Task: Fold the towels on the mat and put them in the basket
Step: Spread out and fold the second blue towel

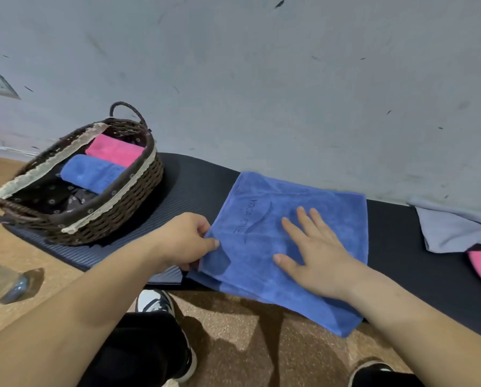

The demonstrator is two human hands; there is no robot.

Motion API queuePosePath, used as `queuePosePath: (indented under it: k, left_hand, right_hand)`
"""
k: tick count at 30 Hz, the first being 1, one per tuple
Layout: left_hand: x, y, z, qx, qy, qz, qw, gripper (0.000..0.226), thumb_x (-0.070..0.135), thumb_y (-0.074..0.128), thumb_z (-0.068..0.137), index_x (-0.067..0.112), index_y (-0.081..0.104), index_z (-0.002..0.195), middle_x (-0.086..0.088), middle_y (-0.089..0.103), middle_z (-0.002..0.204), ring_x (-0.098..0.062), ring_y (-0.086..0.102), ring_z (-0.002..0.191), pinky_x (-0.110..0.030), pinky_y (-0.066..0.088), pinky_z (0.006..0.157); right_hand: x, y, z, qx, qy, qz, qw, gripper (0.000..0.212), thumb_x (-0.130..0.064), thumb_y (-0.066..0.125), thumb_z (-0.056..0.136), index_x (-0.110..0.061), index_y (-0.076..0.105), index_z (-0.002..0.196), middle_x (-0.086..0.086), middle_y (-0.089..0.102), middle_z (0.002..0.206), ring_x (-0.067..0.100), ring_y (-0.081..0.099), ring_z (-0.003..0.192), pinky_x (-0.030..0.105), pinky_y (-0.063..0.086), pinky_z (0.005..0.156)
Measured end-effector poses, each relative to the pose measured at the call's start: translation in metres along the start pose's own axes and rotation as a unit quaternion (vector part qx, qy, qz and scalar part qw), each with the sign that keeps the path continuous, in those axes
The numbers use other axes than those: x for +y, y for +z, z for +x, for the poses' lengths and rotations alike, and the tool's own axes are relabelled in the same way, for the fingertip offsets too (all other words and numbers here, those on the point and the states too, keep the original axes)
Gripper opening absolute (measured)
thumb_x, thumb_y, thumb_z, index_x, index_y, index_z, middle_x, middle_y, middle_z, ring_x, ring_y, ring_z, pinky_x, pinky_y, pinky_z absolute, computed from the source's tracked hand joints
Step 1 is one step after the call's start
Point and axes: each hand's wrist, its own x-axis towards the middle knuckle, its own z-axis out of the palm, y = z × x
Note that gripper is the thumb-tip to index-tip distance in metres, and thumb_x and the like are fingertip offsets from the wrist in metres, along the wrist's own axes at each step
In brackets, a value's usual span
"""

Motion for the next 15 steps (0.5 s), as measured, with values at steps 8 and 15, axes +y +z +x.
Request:
queuePosePath:
  k: [8,15]
  left_hand:
    - [-0.026,-0.006,0.012,-0.012,-0.001,0.128,0.992,0.023,0.032,0.077,0.086,0.018,0.060,0.087,-0.004,0.075,0.064,-0.017,0.070,0.052,-0.033,0.058,0.061]
    - [0.000,-0.013,0.029,0.072,0.037,0.166,0.983,0.020,0.042,0.074,0.082,0.024,0.067,0.080,0.008,0.069,0.079,-0.013,0.065,0.077,-0.033,0.058,0.073]
  right_hand:
    - [-0.019,0.016,0.024,-0.088,0.021,-0.049,0.995,0.094,-0.076,0.037,0.093,-0.038,-0.019,0.160,0.000,-0.035,0.165,0.029,-0.033,0.151,0.048,-0.009,0.127]
    - [-0.006,-0.011,0.028,-0.035,0.038,0.040,0.998,0.089,-0.073,0.041,0.094,-0.041,-0.007,0.162,-0.007,-0.028,0.167,0.022,-0.029,0.154,0.043,-0.004,0.128]
